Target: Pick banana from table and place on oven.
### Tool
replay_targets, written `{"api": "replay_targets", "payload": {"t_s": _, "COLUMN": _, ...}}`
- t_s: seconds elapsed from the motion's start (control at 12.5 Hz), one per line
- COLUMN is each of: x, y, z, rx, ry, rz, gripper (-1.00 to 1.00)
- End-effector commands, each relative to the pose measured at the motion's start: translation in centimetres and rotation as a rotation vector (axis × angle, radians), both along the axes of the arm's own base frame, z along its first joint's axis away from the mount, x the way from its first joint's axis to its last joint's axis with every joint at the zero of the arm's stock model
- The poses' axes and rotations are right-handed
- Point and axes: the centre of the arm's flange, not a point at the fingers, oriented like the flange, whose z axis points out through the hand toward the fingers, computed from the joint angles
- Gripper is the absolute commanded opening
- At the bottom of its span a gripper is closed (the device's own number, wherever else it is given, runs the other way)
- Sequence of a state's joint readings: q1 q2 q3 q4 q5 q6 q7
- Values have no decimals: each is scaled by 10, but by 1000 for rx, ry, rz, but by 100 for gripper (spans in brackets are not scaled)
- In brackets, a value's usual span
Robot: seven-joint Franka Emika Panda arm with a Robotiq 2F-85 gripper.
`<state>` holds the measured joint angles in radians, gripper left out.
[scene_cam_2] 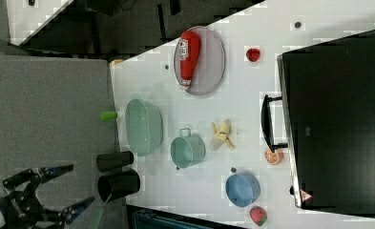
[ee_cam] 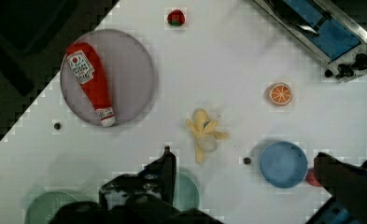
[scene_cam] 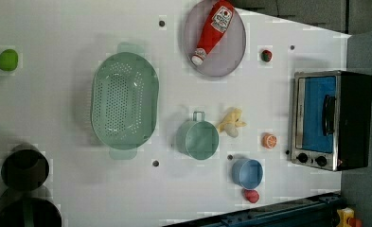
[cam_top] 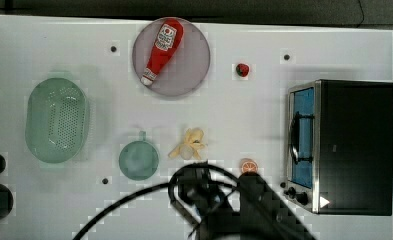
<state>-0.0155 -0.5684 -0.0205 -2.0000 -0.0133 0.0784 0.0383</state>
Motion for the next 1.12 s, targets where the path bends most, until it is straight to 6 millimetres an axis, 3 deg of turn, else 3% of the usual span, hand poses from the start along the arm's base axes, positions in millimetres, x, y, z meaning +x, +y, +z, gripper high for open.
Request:
{"api": "replay_targets", "payload": {"t_s": 0.08, "x": 57, "y": 5, "z": -132, "rx": -6, "ry": 233, "rz": 50, "gripper": 100}}
{"api": "replay_targets", "payload": {"t_s": 0.64, "x": 112, "y": 20, "z": -302, "rx": -14, "ry": 260, "rz": 84, "gripper": 100}}
{"api": "replay_targets", "payload": {"t_s": 1.12, "x": 113, "y": 26, "z": -438, "rx": -5, "ry": 310, "rz": 100, "gripper": 100}}
